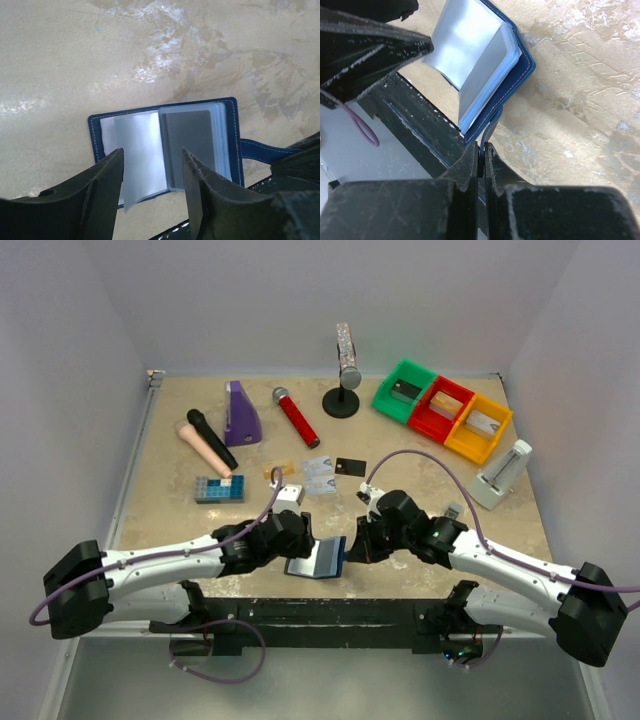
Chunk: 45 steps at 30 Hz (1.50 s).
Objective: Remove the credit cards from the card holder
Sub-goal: Remove the credit card from the card holder.
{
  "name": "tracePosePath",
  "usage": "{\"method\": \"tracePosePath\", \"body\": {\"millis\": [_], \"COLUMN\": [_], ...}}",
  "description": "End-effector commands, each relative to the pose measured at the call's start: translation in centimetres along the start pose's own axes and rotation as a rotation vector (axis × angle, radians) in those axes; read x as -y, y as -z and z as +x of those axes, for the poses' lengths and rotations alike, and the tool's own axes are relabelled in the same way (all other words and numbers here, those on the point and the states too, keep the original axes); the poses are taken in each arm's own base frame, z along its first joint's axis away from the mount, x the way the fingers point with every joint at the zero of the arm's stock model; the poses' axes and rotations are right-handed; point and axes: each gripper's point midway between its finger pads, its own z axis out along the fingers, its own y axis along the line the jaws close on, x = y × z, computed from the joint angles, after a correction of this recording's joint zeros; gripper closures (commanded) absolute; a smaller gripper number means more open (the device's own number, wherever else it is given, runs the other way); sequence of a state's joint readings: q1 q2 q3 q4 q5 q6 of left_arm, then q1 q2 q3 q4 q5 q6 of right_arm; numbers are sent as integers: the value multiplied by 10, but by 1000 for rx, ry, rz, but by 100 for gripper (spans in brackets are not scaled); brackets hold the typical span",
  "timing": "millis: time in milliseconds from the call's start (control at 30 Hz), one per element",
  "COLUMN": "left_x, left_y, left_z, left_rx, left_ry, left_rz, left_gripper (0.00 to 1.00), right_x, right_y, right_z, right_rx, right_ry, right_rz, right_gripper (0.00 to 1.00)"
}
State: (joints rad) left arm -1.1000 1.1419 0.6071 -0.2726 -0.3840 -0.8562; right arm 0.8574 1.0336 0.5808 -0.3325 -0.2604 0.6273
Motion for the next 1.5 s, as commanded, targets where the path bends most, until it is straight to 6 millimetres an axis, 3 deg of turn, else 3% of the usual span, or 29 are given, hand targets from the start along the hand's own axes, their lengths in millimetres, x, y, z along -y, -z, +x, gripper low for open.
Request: {"method": "tracePosePath", "body": {"millis": [0, 133, 267, 467, 867, 1300, 1467], "left_x": [46, 65, 69, 72, 59, 23, 20], "left_y": [4, -3, -12, -16, -25, -14, -14], "left_z": [-17, -6, 9, 16, 30, 13, 13], "left_rx": [24, -25, -78, -98, -143, -59, -61], "left_ry": [-51, -125, -153, -167, -176, -168, -181], "left_rz": [146, 162, 158, 161, 96, -56, -66], "left_gripper": [45, 44, 44, 44, 46, 46, 47], "right_x": [-7, -9, -9, -10, -8, -5, -5], "right_y": [3, 4, 5, 4, 3, 4, 4], "right_z": [-5, -7, -7, -7, -6, -3, -3], "right_rx": [19, 21, 20, 18, 16, 17, 22], "right_ry": [16, 16, 17, 17, 16, 14, 15], "right_rz": [-20, -25, -23, -26, -23, -17, -18], "right_gripper": [100, 100, 100, 100, 100, 100, 100]}}
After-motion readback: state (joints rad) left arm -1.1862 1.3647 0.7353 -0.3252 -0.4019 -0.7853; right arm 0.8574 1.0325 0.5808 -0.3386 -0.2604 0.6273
